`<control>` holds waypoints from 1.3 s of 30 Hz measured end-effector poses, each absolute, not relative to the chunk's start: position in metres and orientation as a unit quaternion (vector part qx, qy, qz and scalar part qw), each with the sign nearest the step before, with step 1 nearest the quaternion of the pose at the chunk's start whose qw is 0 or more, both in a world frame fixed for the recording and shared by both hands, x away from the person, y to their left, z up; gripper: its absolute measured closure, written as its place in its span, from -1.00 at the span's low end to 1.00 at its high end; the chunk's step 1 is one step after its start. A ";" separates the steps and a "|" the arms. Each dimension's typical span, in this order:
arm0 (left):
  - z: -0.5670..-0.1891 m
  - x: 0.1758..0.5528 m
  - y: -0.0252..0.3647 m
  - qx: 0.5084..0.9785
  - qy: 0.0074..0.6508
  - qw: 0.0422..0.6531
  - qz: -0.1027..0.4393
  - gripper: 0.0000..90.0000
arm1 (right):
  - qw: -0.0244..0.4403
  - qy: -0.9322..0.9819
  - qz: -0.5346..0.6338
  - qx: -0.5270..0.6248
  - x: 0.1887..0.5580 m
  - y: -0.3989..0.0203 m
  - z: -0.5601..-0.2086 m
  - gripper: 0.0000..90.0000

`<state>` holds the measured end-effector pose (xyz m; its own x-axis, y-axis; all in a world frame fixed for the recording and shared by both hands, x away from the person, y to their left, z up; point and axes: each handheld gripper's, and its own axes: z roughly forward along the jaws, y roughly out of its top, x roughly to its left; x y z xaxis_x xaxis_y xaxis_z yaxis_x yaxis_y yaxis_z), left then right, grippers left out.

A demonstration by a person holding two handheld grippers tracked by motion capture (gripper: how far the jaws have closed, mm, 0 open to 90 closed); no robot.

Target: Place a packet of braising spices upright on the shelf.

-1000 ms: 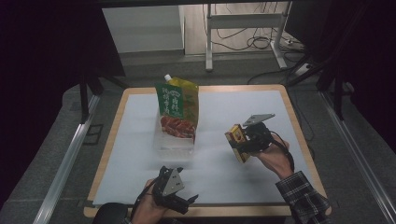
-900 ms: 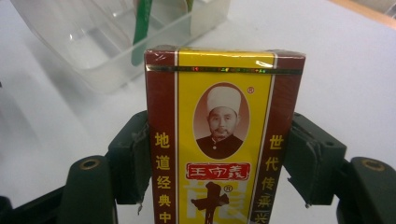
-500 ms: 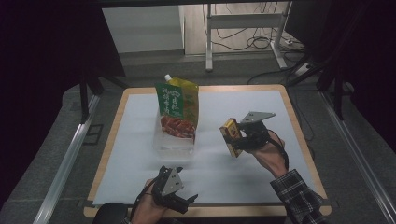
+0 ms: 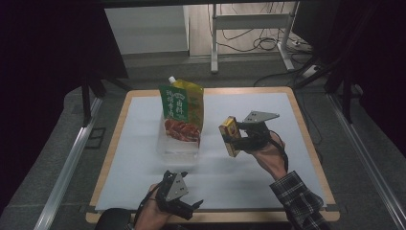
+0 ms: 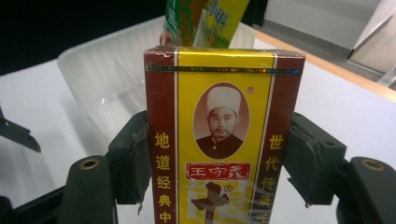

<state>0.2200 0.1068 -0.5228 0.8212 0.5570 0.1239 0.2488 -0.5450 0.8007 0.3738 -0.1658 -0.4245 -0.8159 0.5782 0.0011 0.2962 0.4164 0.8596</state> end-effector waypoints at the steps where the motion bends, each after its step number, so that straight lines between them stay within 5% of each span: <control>1: -0.523 0.220 0.107 0.859 0.234 0.416 0.185 -0.98 | 0.151 0.827 0.474 0.262 0.374 -0.164 -0.424 -0.29; 39: -0.523 0.219 0.106 0.861 0.230 0.415 0.182 -0.98 | 0.127 0.787 0.569 0.204 0.377 -0.090 -0.424 -0.29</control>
<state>0.2192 0.1061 -0.5228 0.8272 0.5484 0.1227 0.2451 -0.5486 0.7994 0.3771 -0.0904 -0.4240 -0.8840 0.4663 0.0323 0.1769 0.2699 0.9465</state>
